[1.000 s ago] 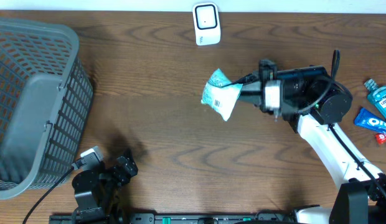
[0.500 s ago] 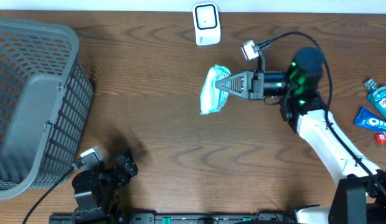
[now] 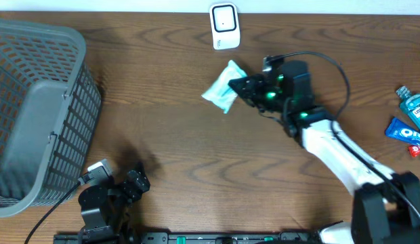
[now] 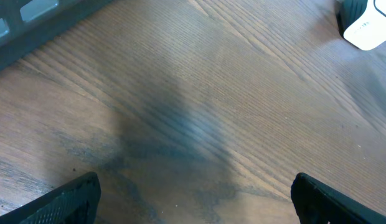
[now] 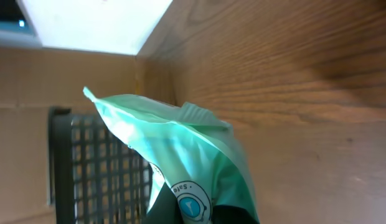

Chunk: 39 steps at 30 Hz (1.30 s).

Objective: Scan the item barcode
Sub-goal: 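Hold the tissue pack with the right gripper at the white scanner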

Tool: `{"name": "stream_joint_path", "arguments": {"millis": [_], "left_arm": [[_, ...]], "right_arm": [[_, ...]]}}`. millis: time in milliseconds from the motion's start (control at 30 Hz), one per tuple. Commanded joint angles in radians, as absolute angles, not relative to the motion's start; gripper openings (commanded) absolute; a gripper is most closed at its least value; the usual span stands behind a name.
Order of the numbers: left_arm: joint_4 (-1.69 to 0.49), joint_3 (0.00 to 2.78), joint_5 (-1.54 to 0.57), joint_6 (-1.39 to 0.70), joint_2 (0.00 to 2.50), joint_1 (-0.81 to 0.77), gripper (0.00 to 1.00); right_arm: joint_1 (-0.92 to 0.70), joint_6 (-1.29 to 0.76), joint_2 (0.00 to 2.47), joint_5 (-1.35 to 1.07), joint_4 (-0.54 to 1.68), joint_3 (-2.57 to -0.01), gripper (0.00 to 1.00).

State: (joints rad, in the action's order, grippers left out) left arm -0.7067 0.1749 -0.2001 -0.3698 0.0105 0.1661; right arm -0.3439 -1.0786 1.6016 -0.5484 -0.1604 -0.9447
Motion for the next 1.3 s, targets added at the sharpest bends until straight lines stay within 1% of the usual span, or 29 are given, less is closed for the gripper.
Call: {"name": "stream_joint_path", "arguments": {"millis": [0,133,233,400,467,600,800,967,1267], "left_arm": [[-0.725,0.169,-0.197,-0.372,0.006,0.16,0.98],[-0.725,0.169,-0.197,-0.372,0.006,0.16,0.98],[-0.725,0.169,-0.197,-0.372,0.006,0.16,0.98],[-0.725,0.169,-0.197,-0.372,0.006,0.16,0.98],[-0.725,0.169,-0.197,-0.372,0.006,0.16,0.98],[-0.725,0.169,-0.197,-0.372,0.006,0.16,0.98],[-0.725,0.169,-0.197,-0.372,0.006,0.16,0.98],[-0.725,0.169,-0.197,-0.372,0.006,0.16,0.98],[-0.725,0.169,-0.197,-0.372,0.006,0.16,0.98]], "right_arm": [[-0.363,-1.204,1.688,-0.427,-0.248,-0.973,0.02],[-0.357,-1.298,1.809,-0.381,-0.331,-1.076,0.01],[-0.357,-1.312,1.915,-0.373,-0.332,-1.24,0.02],[-0.356,-1.401,2.083,-0.37,-0.219,-1.546,0.02],[-0.353,-1.456,2.173,-0.331,-0.155,-1.697,0.02],[-0.337,-1.497,2.264,-0.296,-0.108,-1.834,0.02],[-0.315,-1.601,2.363,-0.306,-0.123,-1.89,0.01],[-0.314,-1.625,2.422,-0.342,-0.146,-1.89,0.02],[-0.31,-1.629,2.433,-0.35,-0.146,-1.89,0.02]]}}
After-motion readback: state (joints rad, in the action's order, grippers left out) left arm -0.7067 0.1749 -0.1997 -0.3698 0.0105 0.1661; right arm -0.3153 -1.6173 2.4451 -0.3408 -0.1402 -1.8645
